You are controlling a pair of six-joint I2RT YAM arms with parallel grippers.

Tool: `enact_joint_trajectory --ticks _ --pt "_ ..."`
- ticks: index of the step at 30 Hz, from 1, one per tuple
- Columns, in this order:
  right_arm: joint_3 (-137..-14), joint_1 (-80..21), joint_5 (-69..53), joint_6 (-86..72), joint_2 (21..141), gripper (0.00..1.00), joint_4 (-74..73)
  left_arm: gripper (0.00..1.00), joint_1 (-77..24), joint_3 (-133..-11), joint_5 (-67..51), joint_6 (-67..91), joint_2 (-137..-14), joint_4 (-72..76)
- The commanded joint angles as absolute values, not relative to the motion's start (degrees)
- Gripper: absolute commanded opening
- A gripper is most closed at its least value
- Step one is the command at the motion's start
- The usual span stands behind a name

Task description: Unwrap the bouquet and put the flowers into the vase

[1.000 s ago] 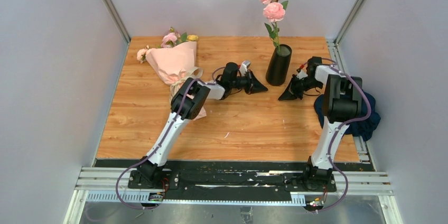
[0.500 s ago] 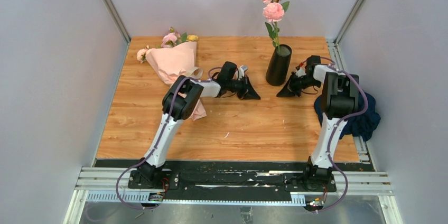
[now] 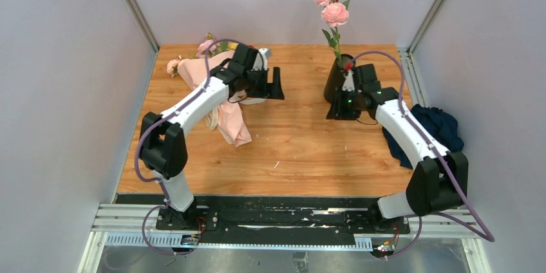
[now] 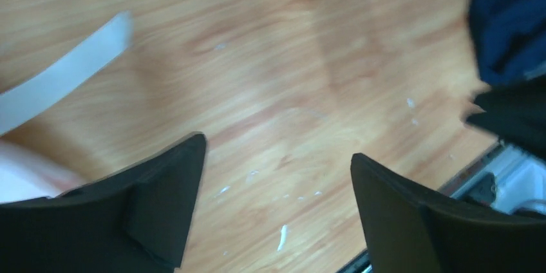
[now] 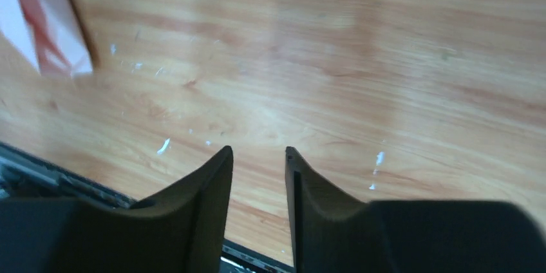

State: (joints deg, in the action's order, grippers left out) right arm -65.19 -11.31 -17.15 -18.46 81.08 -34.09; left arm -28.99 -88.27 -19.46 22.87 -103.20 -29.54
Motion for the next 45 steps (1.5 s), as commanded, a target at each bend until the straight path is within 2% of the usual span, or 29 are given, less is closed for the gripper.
enact_joint_trajectory --ticks 1,3,7,16,19,24,30,33,36,40,43,45 --pt "-69.04 -22.15 -6.91 -13.01 81.61 0.54 -35.67 0.94 -23.8 -82.73 -4.08 21.03 -99.67 -36.26" --pt "-74.4 -25.96 -6.39 -9.85 84.81 0.72 -36.27 1.0 -20.16 -80.65 -1.59 23.06 -98.57 -36.76" --pt "-85.74 -31.78 -7.24 -5.08 95.07 0.84 -37.97 1.0 -13.24 -77.16 2.97 25.95 -97.27 -35.29" --pt "-122.23 -35.13 -18.04 -1.13 128.68 0.86 -44.98 0.99 -5.22 -86.98 11.43 27.81 -105.33 -36.53" --pt "-129.66 -36.59 -22.22 -2.17 136.88 0.86 -45.19 0.97 -3.86 -87.64 13.55 28.24 -106.99 -36.96" --pt "-132.02 -38.97 -23.89 -2.95 143.08 0.86 -43.25 0.92 -1.88 -89.14 13.25 29.32 -111.61 -37.42" --pt "-124.99 -39.46 -24.09 -3.33 139.59 0.86 -40.15 0.73 -1.83 -92.36 10.12 28.3 -117.64 -36.8" --pt "-124.99 -39.46 -24.84 -3.65 139.29 0.85 -40.91 0.6 -2.04 -92.62 6.31 27.97 -118.86 -35.34" --pt "-123.34 -39.57 -24.98 -3.32 137.88 0.82 -41.2 0.44 -3.65 -93.42 4.69 26.98 -119.88 -35.27" --pt "-120.77 -40.27 -24.67 -2.98 136.52 0.7 -41.13 0.25 -7.82 -92.47 2.48 26.19 -120.18 -35.33" --pt "-117.86 -41.11 -24.59 -2.91 135.05 0.56 -41.05 0.18 -11.48 -91.02 1.53 26.16 -119.99 -35.3" --pt "-115.41 -42.05 -24.48 -2.8 133.09 0.41 -41.04 0.15 -14.24 -89.96 1.33 25.87 -119.89 -35.26"
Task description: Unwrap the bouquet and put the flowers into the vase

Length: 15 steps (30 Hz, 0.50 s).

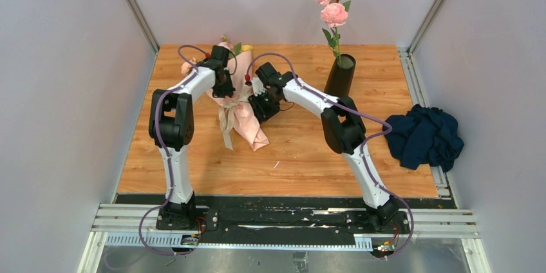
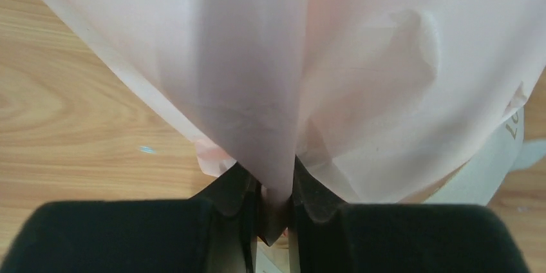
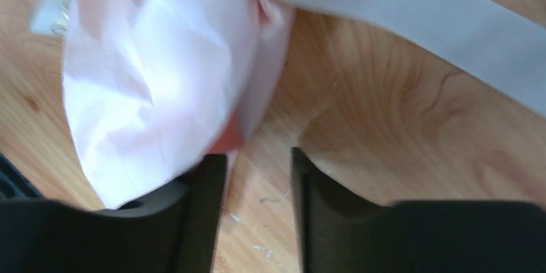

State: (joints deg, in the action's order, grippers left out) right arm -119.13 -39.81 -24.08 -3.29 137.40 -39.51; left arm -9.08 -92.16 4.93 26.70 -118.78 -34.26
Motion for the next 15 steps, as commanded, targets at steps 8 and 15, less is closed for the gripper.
enact_joint_trajectory --ticks 8,15 --pt "-102.21 -46.07 -25.95 -1.99 121.93 0.03 -42.01 0.14 -17.84 -86.76 -1.38 26.81 -116.81 -35.35" --pt "-92.65 -46.64 -20.97 -3.92 111.22 0.25 -41.84 0.51 -18.35 -85.35 -0.25 25.74 -114.23 -37.07"
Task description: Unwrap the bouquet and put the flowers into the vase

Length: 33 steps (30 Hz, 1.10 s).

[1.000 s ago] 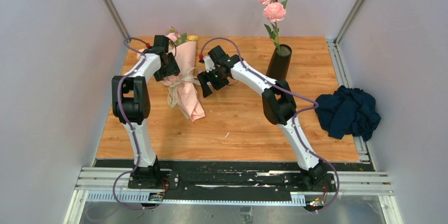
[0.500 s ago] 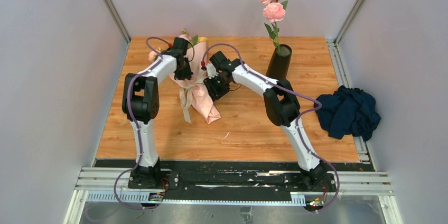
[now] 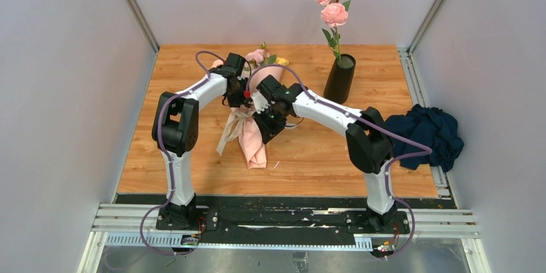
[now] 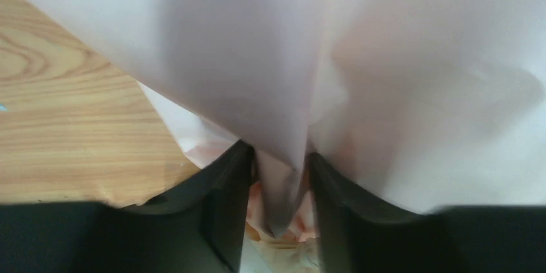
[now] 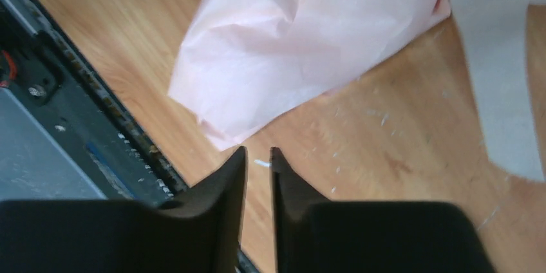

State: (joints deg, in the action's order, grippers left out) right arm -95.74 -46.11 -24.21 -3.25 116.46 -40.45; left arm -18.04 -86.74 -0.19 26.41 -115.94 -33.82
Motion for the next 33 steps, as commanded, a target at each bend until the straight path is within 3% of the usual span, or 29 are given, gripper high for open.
enact_joint_trajectory --ticks 1,3,5,7,13,18,28,33 --pt "-92.36 -46.38 -19.93 -4.17 109.97 0.39 -41.84 0.72 -18.37 -85.22 -0.18 25.42 -113.68 -37.32" --pt "-92.62 -45.47 -17.85 -4.33 108.16 0.57 -41.84 0.98 -18.37 -85.21 1.53 24.71 -112.35 -37.77" --pt "-93.4 -44.79 -14.97 -3.95 108.12 0.68 -41.93 1.0 -18.37 -85.62 2.34 24.1 -111.07 -38.65" --pt "-94.91 -43.53 -12.48 -3.08 109.72 0.71 -42.54 1.0 -18.28 -85.75 3.43 23.35 -109.59 -39.58" --pt "-100.25 -41.42 -4.74 0.57 118.47 0.68 -42.64 1.0 -18.0 -82.12 6.0 21.81 -104.63 -40.44" --pt "-106.76 -40.42 -5.46 3.74 125.64 0.68 -42.95 1.0 -16.51 -74.1 7.59 21.45 -99.26 -39.34" --pt "-108.94 -40.1 -5.65 4.37 130.47 0.67 -41.68 1.0 -14.15 -66.11 9.84 21.45 -92.35 -37.7" --pt "-106.97 -38.88 -4.09 3.68 130.93 0.6 -40.27 1.0 -14.15 -65.78 9.93 21.62 -91.8 -38.08"
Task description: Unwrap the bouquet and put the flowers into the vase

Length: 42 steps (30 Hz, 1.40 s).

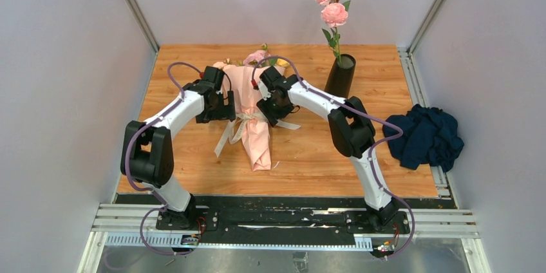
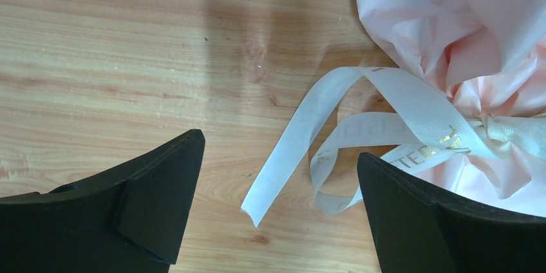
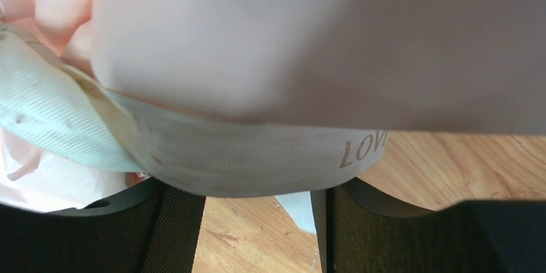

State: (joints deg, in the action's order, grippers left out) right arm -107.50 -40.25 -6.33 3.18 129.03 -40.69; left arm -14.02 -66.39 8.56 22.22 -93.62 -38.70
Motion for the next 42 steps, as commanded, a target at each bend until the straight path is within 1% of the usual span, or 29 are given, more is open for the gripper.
enact_joint_trajectory --ticks 1,4,5,7,8,11,13,14,20,25,27,31,33,36,40,42 --pt "-106.49 -38.42 -3.97 3.36 130.94 0.59 -39.99 1.0 -14.15 -65.64 9.98 21.5 -91.46 -38.14" --pt "-105.17 -36.94 -4.58 2.53 130.81 0.52 -39.24 1.0 -14.15 -65.2 10.67 21.07 -90.33 -38.57" --pt "-104.69 -36.53 -4.83 2.39 130.65 0.47 -38.85 1.0 -14.15 -64.83 11.03 20.73 -89.72 -38.67" --pt "-104.36 -36.0 -5.15 2.45 130.52 0.41 -38.51 1.0 -14.15 -63.89 11.59 20.43 -88.84 -38.66" --pt "-104.33 -35.91 -5.18 2.58 130.52 0.33 -38.48 1.0 -14.15 -63.39 11.8 20.2 -88.42 -38.52" --pt "-104.54 -35.88 -5.63 2.81 130.61 0.13 -38.41 1.0 -14.14 -61.8 12.21 19.85 -87.52 -38.18" --pt "-104.67 -35.94 -5.96 2.96 130.77 0.02 -38.49 1.0 -14.06 -60.45 12.37 19.35 -87.05 -37.23" --pt "-104.72 -35.92 -6.02 2.99 130.6 0.0 -38.5 0.99 -14.0 -59.64 12.67 18.79 -86.97 -36.78" --pt "-105.61 -35.94 -6.4 3.31 128.35 0.0 -40.33 0.93 -13.54 -56.55 14.0 14.72 -87.44 -33.33" --pt "-105.95 -35.94 -6.96 3.52 126.1 0.0 -41.81 0.97 -13.54 -55.45 12.49 11.0 -89.82 -28.73" --pt "-106.08 -35.94 -7.19 3.44 125.6 0.0 -42.66 0.97 -13.34 -55.0 12.98 10.35 -91.15 -26.48" --pt "-105.22 -35.89 -6.56 3.86 124.23 0.0 -43.75 0.96 -13.02 -57.2 11.84 9.24 -95.79 -26.56" --pt "-104.59 -35.92 -5.81 4.23 123.58 0.0 -43.9 0.95 -13.09 -57.76 10.01 9.16 -97.42 -27.4" --pt "-103.86 -35.86 -4.85 4.48 123.09 0.0 -44.03 0.9 -13.16 -56.49 5.33 8.86 -97.19 -27.55" --pt "-103.24 -35.85 -4.86 3.93 122.72 0.0 -44.04 0.87 -13.27 -55.66 3.96 8.44 -97.39 -29.38" --pt "-103.03 -35.86 -4.95 3.55 122.61 0.0 -44.01 0.83 -13.32 -55.47 1.41 8.08 -98.28 -29.94"
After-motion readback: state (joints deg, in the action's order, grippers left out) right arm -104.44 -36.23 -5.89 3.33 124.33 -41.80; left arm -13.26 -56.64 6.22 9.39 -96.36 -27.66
